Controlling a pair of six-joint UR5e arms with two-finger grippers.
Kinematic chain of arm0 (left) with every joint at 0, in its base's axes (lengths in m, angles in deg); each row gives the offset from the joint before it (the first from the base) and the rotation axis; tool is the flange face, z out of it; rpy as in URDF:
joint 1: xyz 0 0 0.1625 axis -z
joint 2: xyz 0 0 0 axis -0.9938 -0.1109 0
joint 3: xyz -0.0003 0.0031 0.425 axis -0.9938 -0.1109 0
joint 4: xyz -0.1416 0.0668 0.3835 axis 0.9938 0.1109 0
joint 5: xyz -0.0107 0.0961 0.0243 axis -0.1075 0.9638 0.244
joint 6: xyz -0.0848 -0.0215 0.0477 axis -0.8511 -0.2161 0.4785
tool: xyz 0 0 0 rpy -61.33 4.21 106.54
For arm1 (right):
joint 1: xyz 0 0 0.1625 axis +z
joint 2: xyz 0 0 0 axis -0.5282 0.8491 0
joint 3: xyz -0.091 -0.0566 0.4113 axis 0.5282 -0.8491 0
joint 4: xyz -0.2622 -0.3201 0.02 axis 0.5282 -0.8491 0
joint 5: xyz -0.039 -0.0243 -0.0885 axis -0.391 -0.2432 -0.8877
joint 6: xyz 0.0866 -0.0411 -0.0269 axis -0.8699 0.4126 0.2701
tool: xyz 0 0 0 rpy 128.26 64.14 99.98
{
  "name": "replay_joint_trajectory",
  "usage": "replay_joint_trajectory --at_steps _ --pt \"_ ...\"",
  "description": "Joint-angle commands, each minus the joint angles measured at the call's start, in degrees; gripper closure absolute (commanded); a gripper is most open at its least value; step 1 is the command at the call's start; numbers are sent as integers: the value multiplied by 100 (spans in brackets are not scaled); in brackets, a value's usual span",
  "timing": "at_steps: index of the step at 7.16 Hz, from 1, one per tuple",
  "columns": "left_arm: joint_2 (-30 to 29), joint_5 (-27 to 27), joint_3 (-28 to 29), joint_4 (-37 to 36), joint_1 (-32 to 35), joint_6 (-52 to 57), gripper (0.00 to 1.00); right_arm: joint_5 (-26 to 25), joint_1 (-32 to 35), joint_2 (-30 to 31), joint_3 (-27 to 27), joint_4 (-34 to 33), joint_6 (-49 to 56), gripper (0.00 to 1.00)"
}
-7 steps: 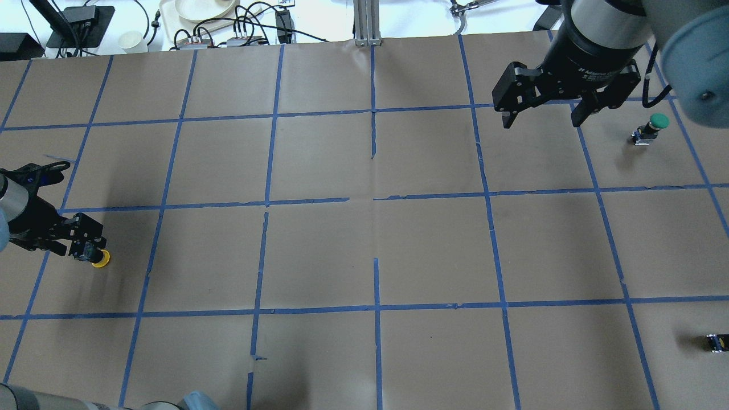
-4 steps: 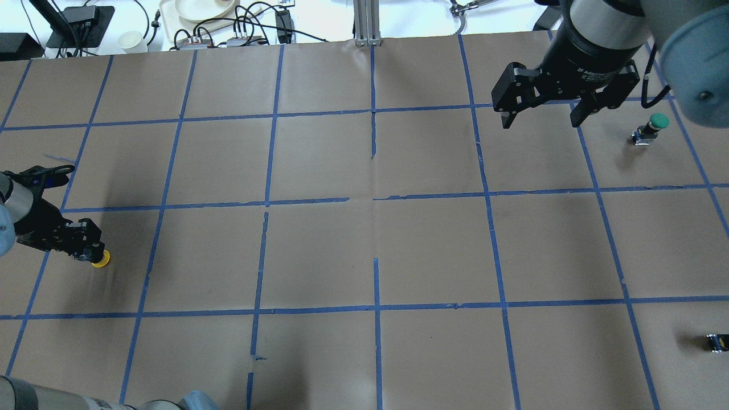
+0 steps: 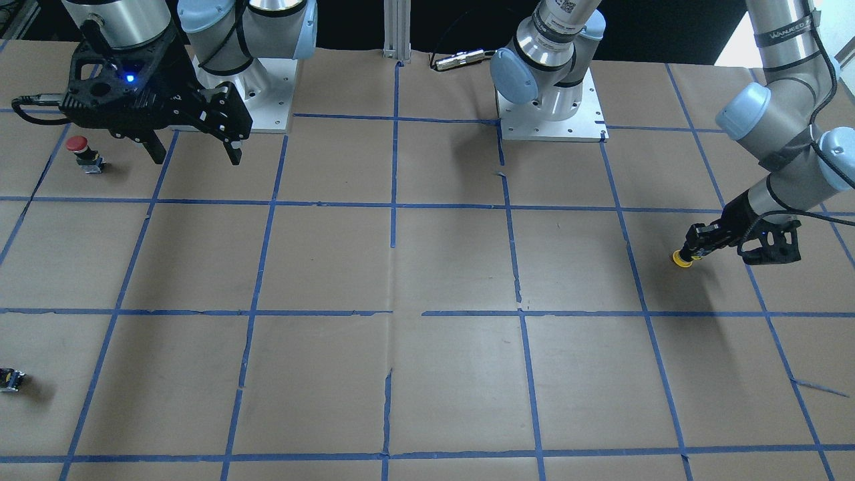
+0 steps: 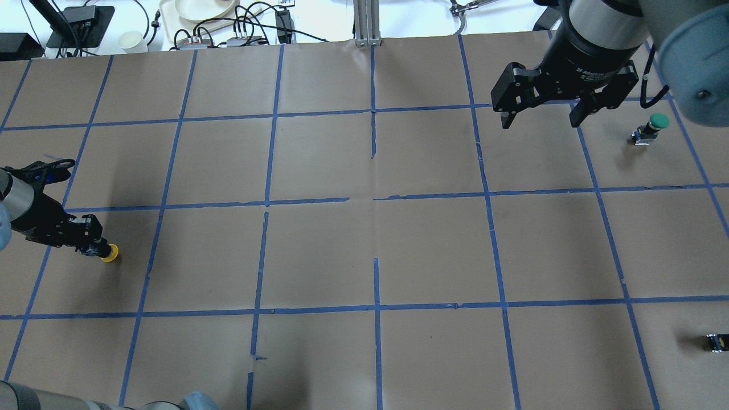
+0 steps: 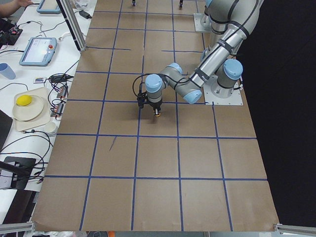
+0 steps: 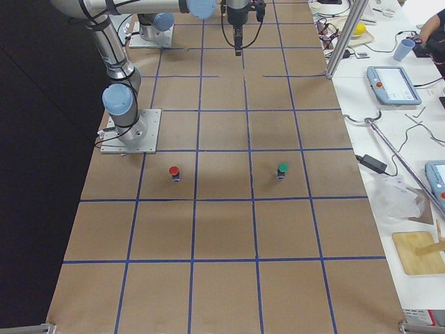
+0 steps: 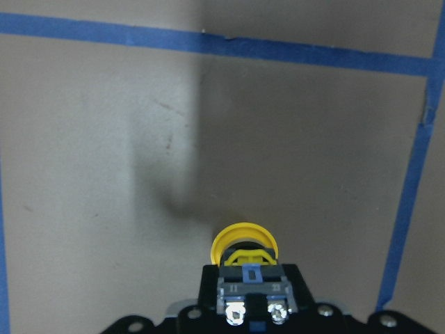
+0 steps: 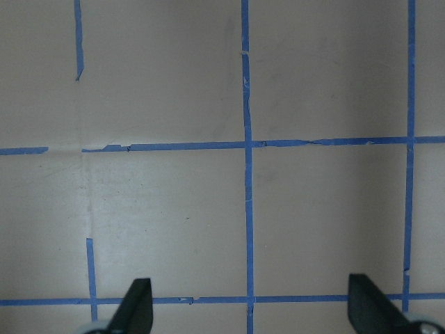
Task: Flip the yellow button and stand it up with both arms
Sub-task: 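Close the left gripper on the yellow button's metal base and lift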
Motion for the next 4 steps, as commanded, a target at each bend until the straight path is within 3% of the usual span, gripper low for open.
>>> replay_joint_trajectory --at_steps 1,2,4 --pt "266 -673 451 1312 234 -371 82 -9 0 -4 7 0 6 0" --pt "363 -954 828 2120 593 -634 82 0 0 -4 7 0 6 0" --pt "390 -2233 1244 3301 1086 -1120 82 -26 -17 14 51 0 15 0"
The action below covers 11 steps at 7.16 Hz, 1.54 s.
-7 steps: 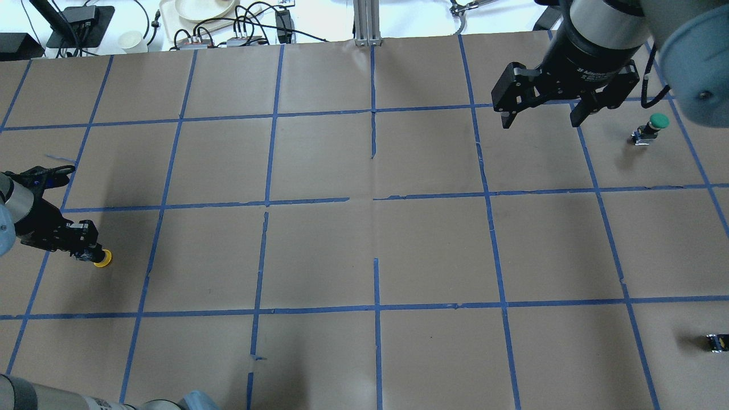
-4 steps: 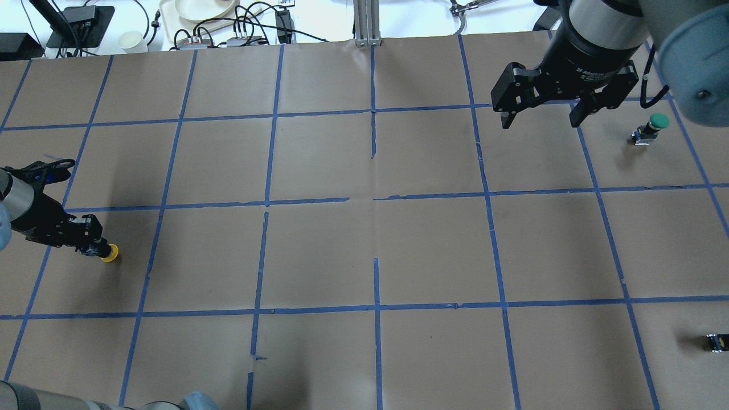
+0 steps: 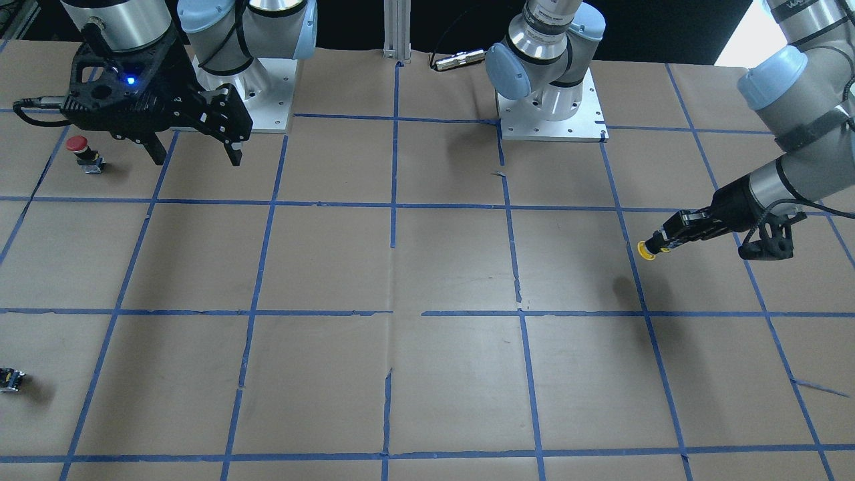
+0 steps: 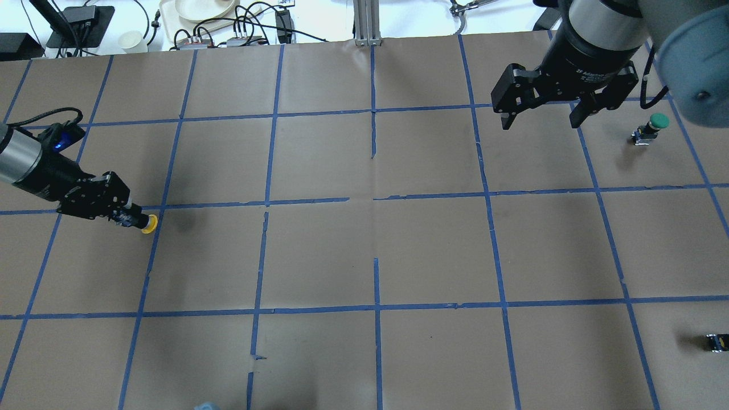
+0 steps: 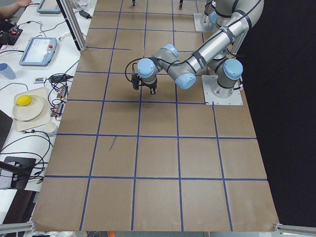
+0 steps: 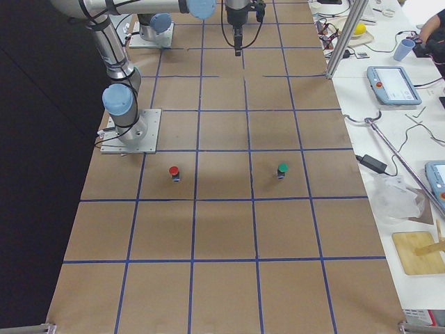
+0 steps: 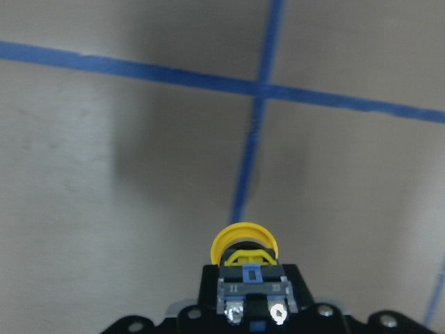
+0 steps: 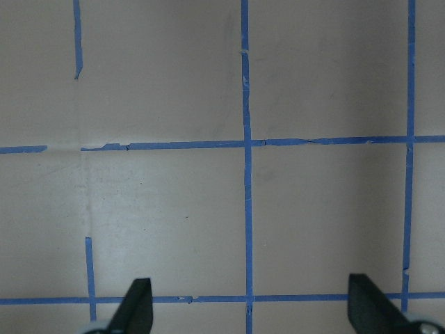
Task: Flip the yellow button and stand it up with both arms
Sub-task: 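Carry the yellow button up toward the table center with the left gripper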
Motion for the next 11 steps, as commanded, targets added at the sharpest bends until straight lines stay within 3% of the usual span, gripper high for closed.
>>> replay_joint_trajectory --at_steps 1,3,5,6,7,9,10,11 --pt "81 -1492 247 1037 600 -271 82 -3 -110 -2 -24 40 29 0" --pt "282 -3467 247 1853 1258 -751 82 14 -416 15 -94 58 160 0" --pt "896 -5042 247 1840 2225 -2093 83 801 -1109 120 -225 459 179 0" --pt "1012 -5416 221 1840 2386 -2169 83 1249 -1582 121 -314 836 170 0" --pt "1065 -5793 177 1840 2492 -2170 83 2106 -2092 121 -314 1519 188 0" --pt "1258 -6515 168 1840 2982 -2231 83 3068 -2675 147 -280 2821 397 0" --pt "1294 -6979 150 1831 3167 -2319 83 3882 -2659 173 -236 3027 407 0" --pt "1320 -7097 133 1535 3248 -2328 83 4482 -2642 182 -157 3037 355 0"
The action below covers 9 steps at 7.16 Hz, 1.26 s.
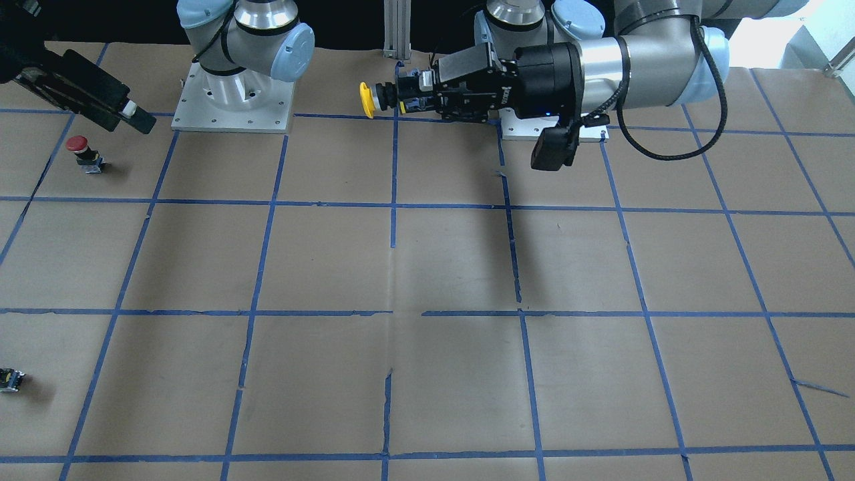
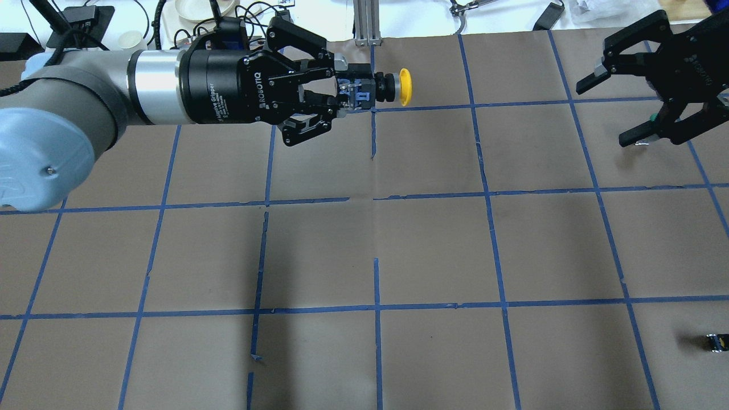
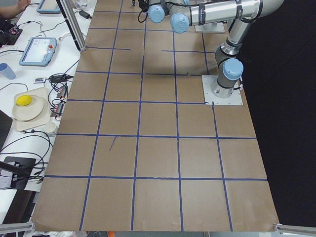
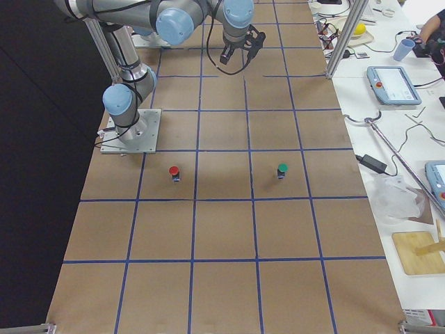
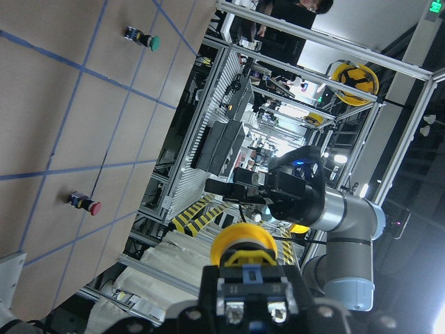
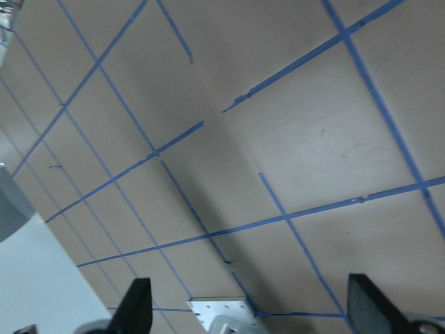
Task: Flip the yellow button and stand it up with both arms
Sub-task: 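Carry the yellow button up toward the table center with the left gripper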
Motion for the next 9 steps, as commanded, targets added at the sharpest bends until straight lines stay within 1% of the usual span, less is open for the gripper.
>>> replay_joint_trajectory --at_steps 1,2,3,4,5,6,7,8,9 --pt "36 -302 -97 -501 163 -118 83 905 -4 51 113 234 1 0" --pt "-16 -329 -97 -669 172 -145 83 967 5 69 105 261 -25 0" --pt "-51 -459 -106 -958 198 -432 84 994 57 86 96 226 -8 0" --pt "-86 -469 -132 -1179 311 -583 84 1064 162 261 87 200 -33 0" --pt "-113 -487 -176 -1190 373 -593 84 1569 233 567 104 234 -25 0" --pt "-113 -652 -185 -1181 400 -672 84 2148 303 683 105 217 53 0" --pt "-104 -802 -307 -1155 409 -777 84 2720 400 676 105 208 54 0" --pt "-96 -856 -500 -1189 409 -856 84 3430 427 623 183 208 -15 0" --pt "-26 -1039 -528 -1181 409 -900 84 3585 418 658 384 217 -60 0"
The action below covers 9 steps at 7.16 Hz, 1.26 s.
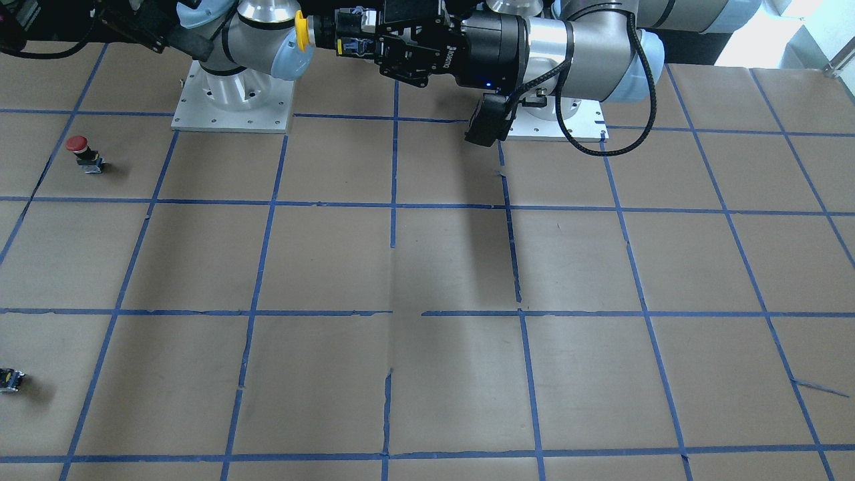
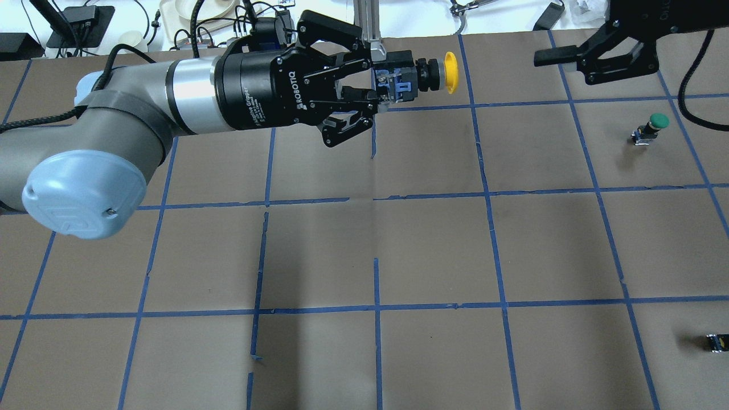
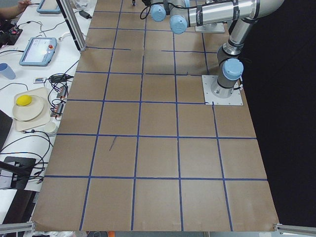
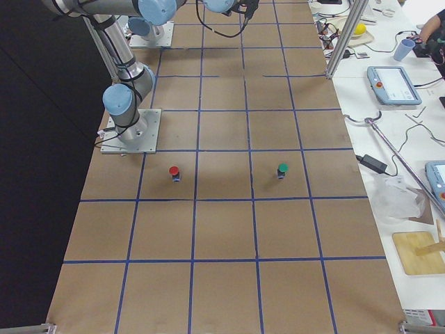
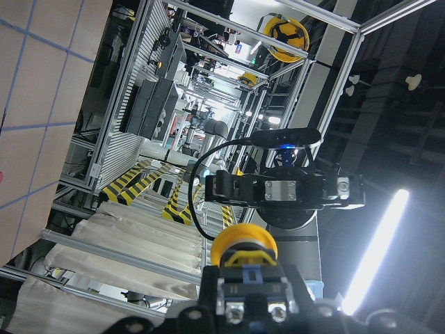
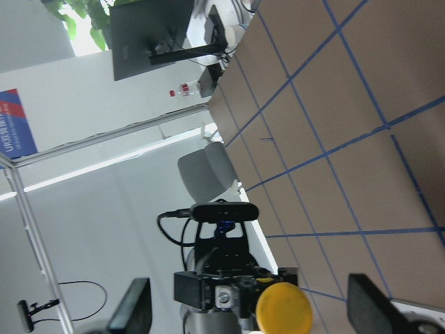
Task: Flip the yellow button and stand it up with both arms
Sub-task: 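Carry the yellow button up toward the table center with the left gripper, then bring the right gripper to the yellow cap held by the left gripper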
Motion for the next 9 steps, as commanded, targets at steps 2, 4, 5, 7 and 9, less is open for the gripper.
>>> replay_joint_trajectory --at_steps 2,4,5,7,9 --pt "47 -194 -83 -11 13 -133 84 367 50 17 336 14 25 0" --pt "39 -342 -92 -11 13 -124 84 349 233 34 503 -12 53 0" --pt "12 -335 -101 -98 13 -124 84 314 461 8 503 -38 -8 0" --pt "56 -343 -92 -108 48 -124 84 322 629 8 503 32 -175 3" --pt "100 -352 -92 -125 57 -133 84 331 709 17 495 23 -237 8"
